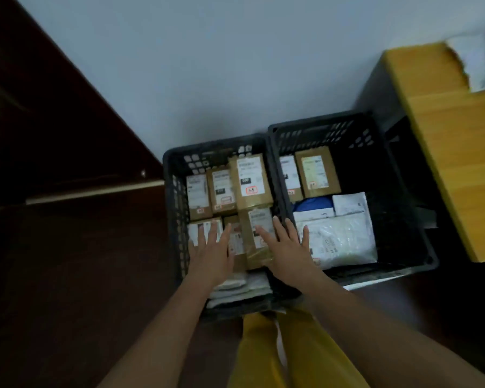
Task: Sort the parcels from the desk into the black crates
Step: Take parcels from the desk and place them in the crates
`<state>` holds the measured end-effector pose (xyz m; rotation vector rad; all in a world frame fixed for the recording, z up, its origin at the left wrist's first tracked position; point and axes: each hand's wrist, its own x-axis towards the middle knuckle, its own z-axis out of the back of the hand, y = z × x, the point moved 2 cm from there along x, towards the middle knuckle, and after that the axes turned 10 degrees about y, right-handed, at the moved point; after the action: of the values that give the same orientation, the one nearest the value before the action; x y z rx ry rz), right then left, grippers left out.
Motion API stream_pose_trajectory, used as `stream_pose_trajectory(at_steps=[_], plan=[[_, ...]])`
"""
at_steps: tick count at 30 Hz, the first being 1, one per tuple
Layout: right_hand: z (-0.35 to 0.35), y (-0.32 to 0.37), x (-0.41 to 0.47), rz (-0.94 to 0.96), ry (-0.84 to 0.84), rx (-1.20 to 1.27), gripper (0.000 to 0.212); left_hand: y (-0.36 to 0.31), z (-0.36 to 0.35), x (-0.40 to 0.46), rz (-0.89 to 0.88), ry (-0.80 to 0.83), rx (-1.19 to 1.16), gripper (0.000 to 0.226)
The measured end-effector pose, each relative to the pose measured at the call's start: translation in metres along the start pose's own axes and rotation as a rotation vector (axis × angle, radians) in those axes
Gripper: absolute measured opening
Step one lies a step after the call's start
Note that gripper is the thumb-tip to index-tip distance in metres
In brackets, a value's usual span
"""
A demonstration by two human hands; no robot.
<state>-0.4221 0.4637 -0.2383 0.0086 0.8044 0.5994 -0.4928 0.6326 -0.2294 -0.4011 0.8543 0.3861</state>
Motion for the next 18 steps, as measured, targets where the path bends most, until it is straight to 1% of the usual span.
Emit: stream_pose_trajectory(at_steps=[4,8,11,13,18], plan=[[0.041,-0.039,-0.036,-0.103,-0.075,-0.030,0.085,-0.058,0.032,-0.010,-0.077,-0.043,0.084,0.072],[0.072,-0.095,-0.075,-0.201,-0.181,0.026,0.080,-0.132,0.051,-0.018,-0.173,-0.108,0.210,0.073],[0.084,-0.142,-0.110,-0.286,-0.273,0.077,0.081,-0.195,0.058,-0.025,-0.253,-0.140,0.320,0.073],[0.093,-0.174,-0.136,-0.320,-0.295,0.129,0.081,-0.237,0.061,-0.031,-0.295,-0.167,0.352,0.072],[0.117,-0.275,-0.210,-0.386,-0.407,0.198,0.079,-0.359,0.070,-0.051,-0.388,-0.305,0.425,0.075]])
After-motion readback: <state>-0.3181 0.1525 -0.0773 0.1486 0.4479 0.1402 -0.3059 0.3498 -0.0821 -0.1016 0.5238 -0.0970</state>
